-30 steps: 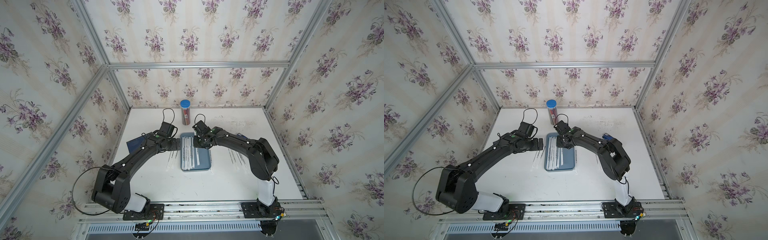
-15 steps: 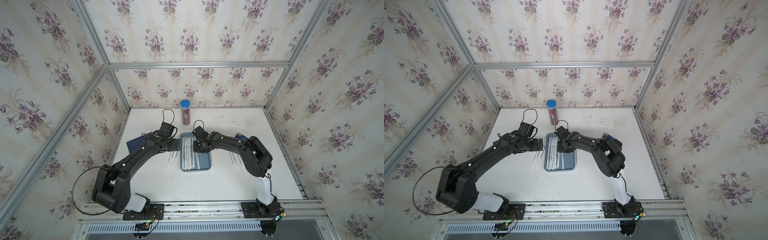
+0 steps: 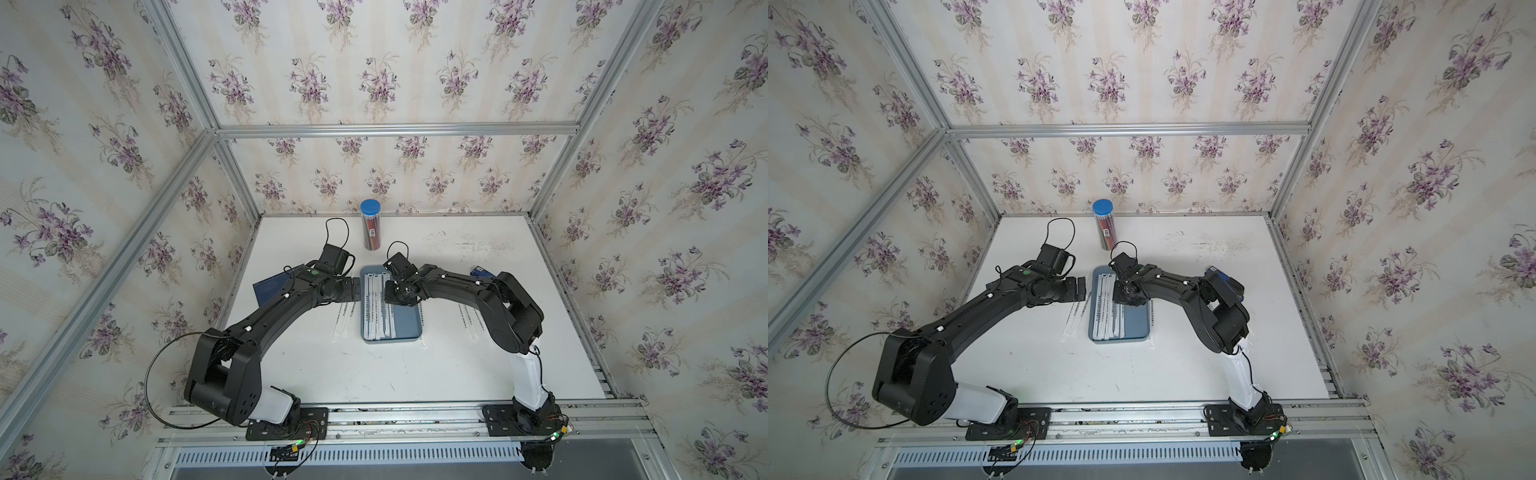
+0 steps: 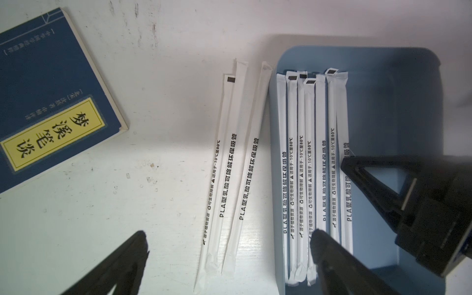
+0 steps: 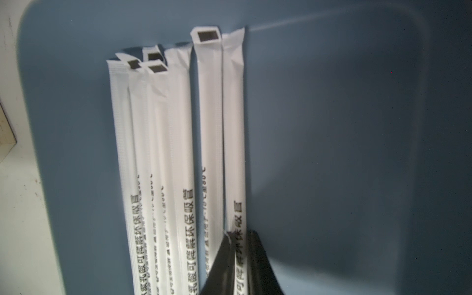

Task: Put the straws into the storage box
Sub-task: Place the straw in the storage box, then pick up the straw from the center of the board.

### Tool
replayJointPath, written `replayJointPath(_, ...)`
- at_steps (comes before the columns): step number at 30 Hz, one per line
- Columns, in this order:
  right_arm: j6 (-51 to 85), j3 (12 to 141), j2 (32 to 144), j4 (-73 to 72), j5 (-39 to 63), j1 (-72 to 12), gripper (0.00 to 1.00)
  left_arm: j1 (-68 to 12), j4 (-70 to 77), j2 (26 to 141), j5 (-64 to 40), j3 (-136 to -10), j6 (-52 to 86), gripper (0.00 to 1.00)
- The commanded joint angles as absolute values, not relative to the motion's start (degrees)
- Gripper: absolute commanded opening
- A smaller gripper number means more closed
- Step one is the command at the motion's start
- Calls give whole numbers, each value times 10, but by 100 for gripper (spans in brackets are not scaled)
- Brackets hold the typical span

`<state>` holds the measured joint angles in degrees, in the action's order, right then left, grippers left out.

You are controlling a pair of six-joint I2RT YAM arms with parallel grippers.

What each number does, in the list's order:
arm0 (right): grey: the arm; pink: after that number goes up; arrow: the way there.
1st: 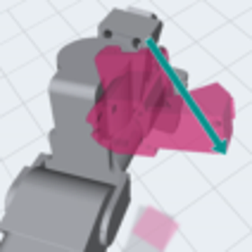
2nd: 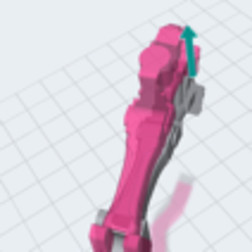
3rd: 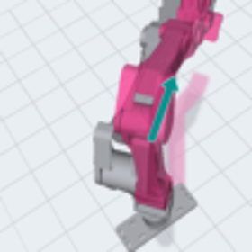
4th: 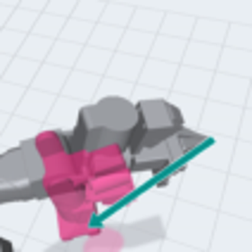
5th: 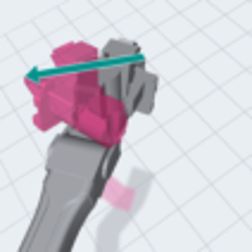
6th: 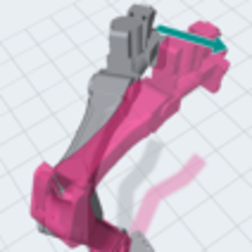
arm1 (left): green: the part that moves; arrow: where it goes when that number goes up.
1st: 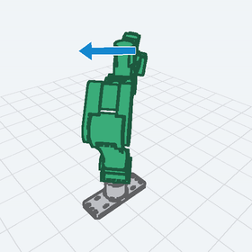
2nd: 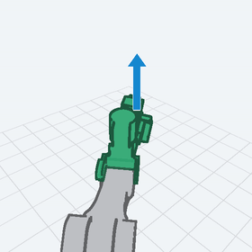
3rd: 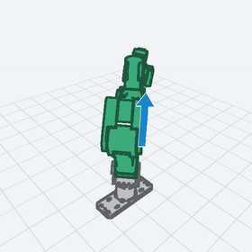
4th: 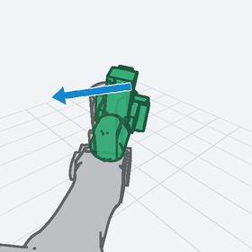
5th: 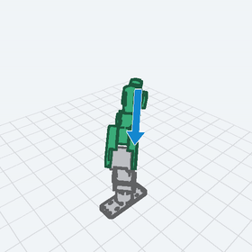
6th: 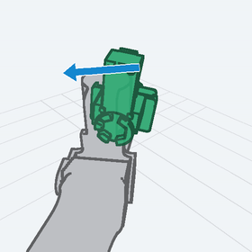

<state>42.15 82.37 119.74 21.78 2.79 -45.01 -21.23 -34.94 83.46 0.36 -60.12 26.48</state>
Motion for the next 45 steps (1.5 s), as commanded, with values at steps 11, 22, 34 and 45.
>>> replayJointPath(11, 397, 836, 1121, 301, -12, -449, 32, -186, -349, 835, 12, -608, 245, 100)
replayJointPath(22, 381, 767, 1009, 316, -44, -396, 33, -137, -348, 921, -85, -625, 203, 57)
replayJointPath(34, 383, 742, 1010, 293, -23, -388, 32, -146, -365, 993, -37, -655, 178, 51)
replayJointPath(45, 381, 741, 1013, 291, -26, -388, 32, -144, -369, 1033, -33, -664, 174, 46)
